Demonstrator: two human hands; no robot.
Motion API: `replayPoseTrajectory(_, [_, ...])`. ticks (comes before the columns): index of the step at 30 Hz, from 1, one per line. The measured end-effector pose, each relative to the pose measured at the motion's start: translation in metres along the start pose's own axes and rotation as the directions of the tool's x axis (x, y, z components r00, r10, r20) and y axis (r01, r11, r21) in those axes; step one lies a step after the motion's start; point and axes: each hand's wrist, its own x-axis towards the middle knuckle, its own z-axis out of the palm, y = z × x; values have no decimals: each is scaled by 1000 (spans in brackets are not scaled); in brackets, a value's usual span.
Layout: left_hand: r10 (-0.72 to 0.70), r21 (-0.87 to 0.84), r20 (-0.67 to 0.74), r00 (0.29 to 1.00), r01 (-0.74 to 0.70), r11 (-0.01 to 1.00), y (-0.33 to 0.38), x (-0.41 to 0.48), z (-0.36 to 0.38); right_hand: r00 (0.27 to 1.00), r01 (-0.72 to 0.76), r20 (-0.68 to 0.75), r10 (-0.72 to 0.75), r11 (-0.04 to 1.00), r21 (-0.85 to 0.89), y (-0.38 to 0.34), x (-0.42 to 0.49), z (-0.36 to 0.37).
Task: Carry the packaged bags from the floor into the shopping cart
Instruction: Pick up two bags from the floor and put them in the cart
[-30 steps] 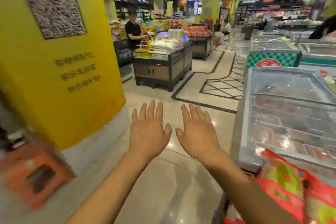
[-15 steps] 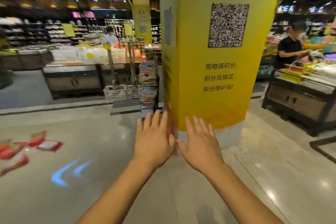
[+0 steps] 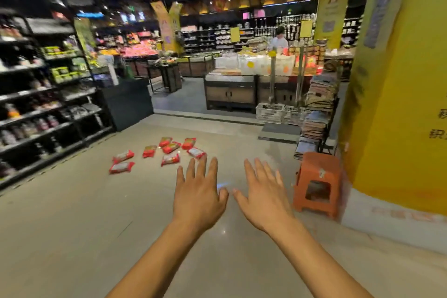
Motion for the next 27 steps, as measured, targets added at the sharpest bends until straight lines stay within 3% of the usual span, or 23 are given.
replayPoseTrajectory(11, [-235, 8, -7, 972, 235, 972, -116, 21, 16, 978, 176, 116, -176, 984, 5, -98, 76, 43])
replayPoseTrajectory(27, [-269, -4, -44, 962, 269, 963, -225, 135, 40, 968, 216, 134, -212, 976, -19, -162, 217, 77])
